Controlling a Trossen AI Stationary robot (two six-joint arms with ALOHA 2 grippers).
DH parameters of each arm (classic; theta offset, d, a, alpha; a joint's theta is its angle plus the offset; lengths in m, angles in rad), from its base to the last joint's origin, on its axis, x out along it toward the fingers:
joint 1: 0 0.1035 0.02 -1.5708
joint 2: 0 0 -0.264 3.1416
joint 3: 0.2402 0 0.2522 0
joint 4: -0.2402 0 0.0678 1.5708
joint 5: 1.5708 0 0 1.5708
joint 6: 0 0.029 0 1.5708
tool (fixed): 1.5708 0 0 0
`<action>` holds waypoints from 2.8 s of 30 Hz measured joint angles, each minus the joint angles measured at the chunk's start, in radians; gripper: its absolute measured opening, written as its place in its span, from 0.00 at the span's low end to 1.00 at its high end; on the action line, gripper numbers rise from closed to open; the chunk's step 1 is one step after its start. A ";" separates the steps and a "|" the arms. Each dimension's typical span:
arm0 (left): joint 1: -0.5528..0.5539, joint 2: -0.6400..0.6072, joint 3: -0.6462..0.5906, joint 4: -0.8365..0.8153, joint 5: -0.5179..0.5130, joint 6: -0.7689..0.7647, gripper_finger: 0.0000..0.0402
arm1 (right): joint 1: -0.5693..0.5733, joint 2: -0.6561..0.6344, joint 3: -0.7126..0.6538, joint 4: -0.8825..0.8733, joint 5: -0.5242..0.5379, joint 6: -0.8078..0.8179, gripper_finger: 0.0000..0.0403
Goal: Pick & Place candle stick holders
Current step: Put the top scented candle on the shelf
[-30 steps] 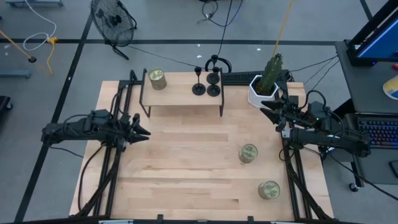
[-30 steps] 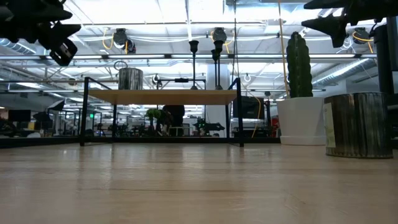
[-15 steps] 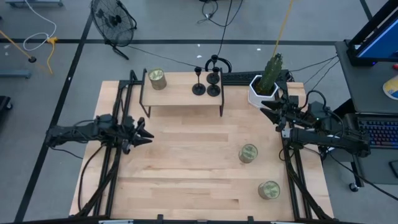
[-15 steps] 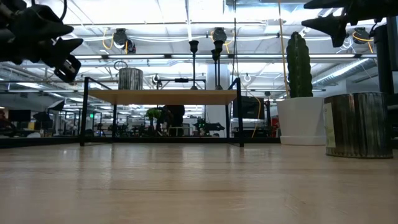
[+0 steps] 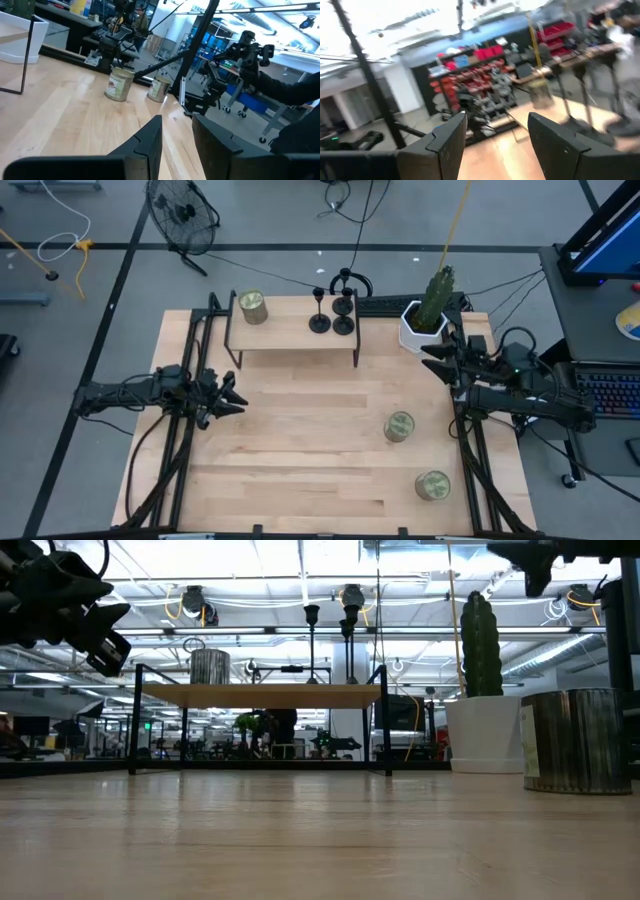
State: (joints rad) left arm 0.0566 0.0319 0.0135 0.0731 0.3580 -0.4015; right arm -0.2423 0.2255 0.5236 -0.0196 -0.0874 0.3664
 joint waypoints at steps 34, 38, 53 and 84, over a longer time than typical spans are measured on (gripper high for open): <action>0.000 0.000 0.002 -0.011 -0.001 -0.023 0.28 | 0.078 0.357 0.174 -0.125 -0.151 -0.002 0.52; 0.000 0.001 0.002 -0.011 -0.001 -0.023 0.28 | 0.112 0.408 0.242 -0.261 -0.122 -0.004 0.52; 0.000 0.001 0.002 -0.011 -0.001 0.000 0.28 | 0.216 0.533 0.446 -0.661 0.056 0.089 0.52; 0.000 0.001 0.002 -0.011 -0.002 -0.048 0.28 | 0.296 0.718 0.510 -0.943 0.115 0.333 0.52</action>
State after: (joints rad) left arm 0.0565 0.0326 0.0154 0.0620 0.3565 -0.4495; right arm 0.0532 0.9432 1.0334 -0.9631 0.0278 0.6998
